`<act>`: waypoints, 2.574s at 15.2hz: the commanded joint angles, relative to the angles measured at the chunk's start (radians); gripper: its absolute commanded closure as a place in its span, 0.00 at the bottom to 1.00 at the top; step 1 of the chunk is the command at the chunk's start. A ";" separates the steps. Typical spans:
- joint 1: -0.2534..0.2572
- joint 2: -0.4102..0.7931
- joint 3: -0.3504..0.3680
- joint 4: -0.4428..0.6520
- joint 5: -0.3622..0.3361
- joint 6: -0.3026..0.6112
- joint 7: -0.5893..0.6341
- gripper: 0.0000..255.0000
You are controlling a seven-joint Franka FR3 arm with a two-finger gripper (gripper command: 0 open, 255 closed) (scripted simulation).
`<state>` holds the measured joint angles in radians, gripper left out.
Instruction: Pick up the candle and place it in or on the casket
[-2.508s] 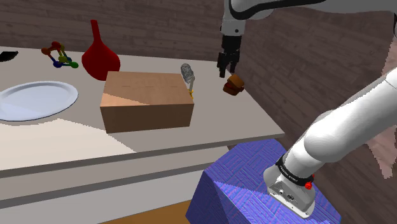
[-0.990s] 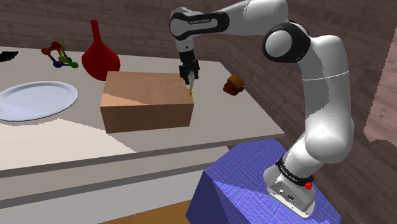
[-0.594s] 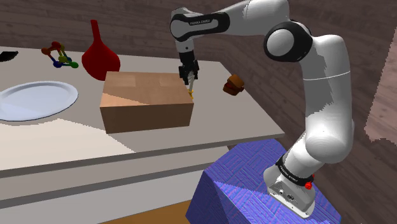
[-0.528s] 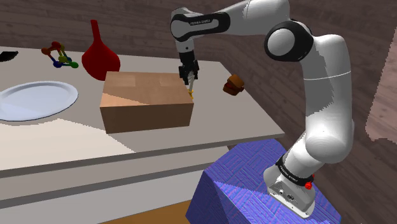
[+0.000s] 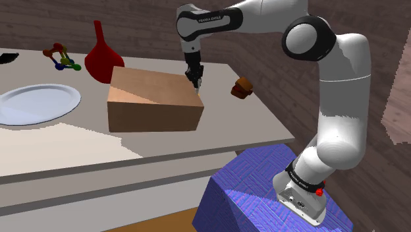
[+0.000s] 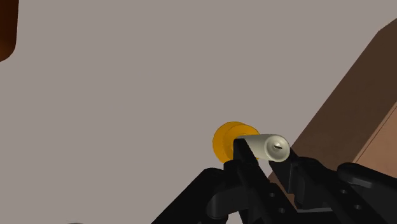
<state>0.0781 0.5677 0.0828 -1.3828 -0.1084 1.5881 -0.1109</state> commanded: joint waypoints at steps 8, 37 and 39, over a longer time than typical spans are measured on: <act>-0.012 0.102 -0.011 0.081 -0.006 -0.057 -0.028 1.00; 0.004 0.109 -0.012 0.485 -0.011 -0.453 -0.061 1.00; -0.012 0.084 -0.016 0.452 -0.015 -0.444 -0.080 1.00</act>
<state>0.0740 0.6564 0.0697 -0.9286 -0.1205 1.1464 -0.1796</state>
